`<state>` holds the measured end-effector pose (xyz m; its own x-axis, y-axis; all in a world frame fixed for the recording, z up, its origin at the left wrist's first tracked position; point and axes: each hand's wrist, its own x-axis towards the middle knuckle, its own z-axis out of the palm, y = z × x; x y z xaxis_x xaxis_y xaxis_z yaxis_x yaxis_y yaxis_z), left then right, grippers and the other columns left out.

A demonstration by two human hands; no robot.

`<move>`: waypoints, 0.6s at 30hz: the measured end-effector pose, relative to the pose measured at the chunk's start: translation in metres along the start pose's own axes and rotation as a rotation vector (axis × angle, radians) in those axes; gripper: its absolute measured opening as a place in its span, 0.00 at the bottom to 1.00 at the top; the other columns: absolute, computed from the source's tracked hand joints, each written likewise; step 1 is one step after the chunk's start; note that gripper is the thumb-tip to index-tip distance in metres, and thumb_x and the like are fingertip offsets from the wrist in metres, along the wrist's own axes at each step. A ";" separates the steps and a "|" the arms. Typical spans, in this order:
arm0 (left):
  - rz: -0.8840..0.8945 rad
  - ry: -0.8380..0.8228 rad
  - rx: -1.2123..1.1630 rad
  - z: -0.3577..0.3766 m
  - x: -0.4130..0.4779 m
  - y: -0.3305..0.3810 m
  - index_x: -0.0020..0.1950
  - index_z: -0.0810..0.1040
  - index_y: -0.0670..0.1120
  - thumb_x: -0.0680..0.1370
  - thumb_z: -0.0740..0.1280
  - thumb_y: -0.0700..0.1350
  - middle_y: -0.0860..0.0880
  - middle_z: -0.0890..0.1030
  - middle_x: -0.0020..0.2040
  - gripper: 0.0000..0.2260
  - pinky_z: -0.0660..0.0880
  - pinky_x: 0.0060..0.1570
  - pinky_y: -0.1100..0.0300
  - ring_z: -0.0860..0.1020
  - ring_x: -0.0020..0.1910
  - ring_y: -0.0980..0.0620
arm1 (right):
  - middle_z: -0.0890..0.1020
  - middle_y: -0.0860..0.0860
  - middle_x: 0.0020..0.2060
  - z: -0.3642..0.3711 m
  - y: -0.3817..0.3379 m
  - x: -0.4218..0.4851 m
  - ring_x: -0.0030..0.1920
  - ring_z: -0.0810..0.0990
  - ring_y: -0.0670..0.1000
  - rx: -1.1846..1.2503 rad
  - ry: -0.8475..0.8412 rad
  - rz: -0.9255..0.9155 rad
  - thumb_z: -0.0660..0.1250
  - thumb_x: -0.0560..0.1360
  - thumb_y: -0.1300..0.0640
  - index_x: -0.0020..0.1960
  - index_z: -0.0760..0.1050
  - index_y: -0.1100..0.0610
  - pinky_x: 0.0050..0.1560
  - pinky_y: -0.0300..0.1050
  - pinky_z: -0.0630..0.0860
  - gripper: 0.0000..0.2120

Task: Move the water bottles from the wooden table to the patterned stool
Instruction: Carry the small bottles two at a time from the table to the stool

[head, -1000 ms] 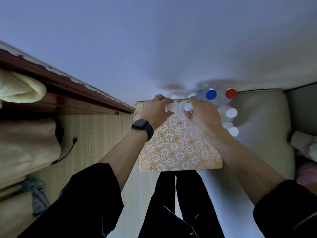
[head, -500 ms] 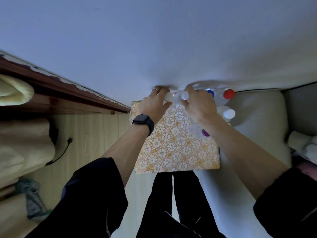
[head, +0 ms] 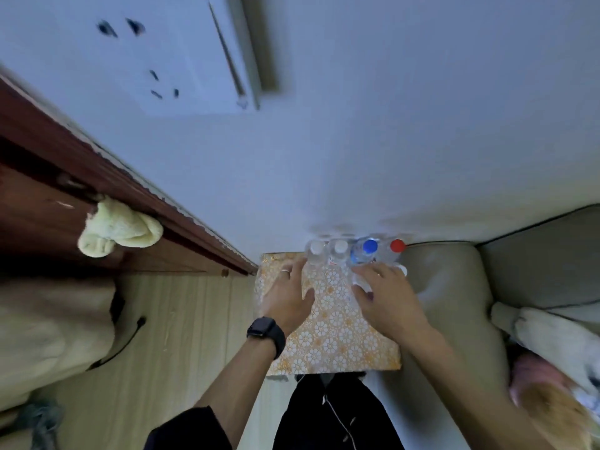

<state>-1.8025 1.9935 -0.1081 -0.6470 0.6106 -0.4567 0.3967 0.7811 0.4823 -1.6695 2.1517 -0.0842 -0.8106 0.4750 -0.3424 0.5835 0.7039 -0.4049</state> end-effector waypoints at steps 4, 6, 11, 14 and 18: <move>0.001 0.080 -0.010 -0.031 -0.053 0.009 0.77 0.57 0.57 0.80 0.63 0.56 0.47 0.69 0.71 0.27 0.80 0.51 0.48 0.75 0.64 0.47 | 0.74 0.49 0.68 -0.043 -0.016 -0.041 0.70 0.67 0.54 -0.002 0.090 -0.064 0.62 0.80 0.46 0.67 0.75 0.46 0.72 0.50 0.63 0.17; 0.017 0.141 -0.004 -0.049 -0.073 0.013 0.77 0.59 0.56 0.80 0.62 0.57 0.47 0.71 0.70 0.27 0.79 0.54 0.49 0.74 0.64 0.47 | 0.74 0.48 0.68 -0.064 -0.025 -0.056 0.70 0.66 0.54 0.028 0.131 -0.099 0.61 0.79 0.44 0.65 0.76 0.46 0.71 0.49 0.62 0.17; -0.004 0.362 -0.003 -0.085 -0.106 0.019 0.76 0.65 0.53 0.79 0.64 0.55 0.49 0.72 0.70 0.25 0.74 0.61 0.53 0.73 0.65 0.48 | 0.74 0.46 0.66 -0.096 -0.039 -0.075 0.70 0.67 0.51 0.058 0.183 -0.221 0.63 0.78 0.42 0.63 0.78 0.45 0.68 0.45 0.63 0.17; -0.095 0.471 -0.048 -0.087 -0.134 0.019 0.75 0.67 0.53 0.79 0.65 0.54 0.49 0.72 0.71 0.24 0.74 0.62 0.52 0.72 0.67 0.49 | 0.75 0.45 0.65 -0.104 -0.049 -0.082 0.68 0.69 0.51 0.047 0.163 -0.336 0.64 0.77 0.42 0.62 0.79 0.45 0.67 0.46 0.65 0.16; -0.281 0.541 -0.115 -0.070 -0.189 0.013 0.74 0.67 0.55 0.79 0.63 0.54 0.51 0.72 0.70 0.23 0.73 0.63 0.52 0.71 0.68 0.49 | 0.75 0.44 0.65 -0.093 -0.067 -0.093 0.70 0.67 0.49 0.001 0.068 -0.491 0.65 0.78 0.44 0.63 0.79 0.46 0.68 0.45 0.66 0.15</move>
<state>-1.7207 1.8793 0.0366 -0.9669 0.2072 -0.1488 0.1101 0.8650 0.4896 -1.6379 2.1093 0.0543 -0.9911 0.1210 -0.0554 0.1324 0.8525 -0.5057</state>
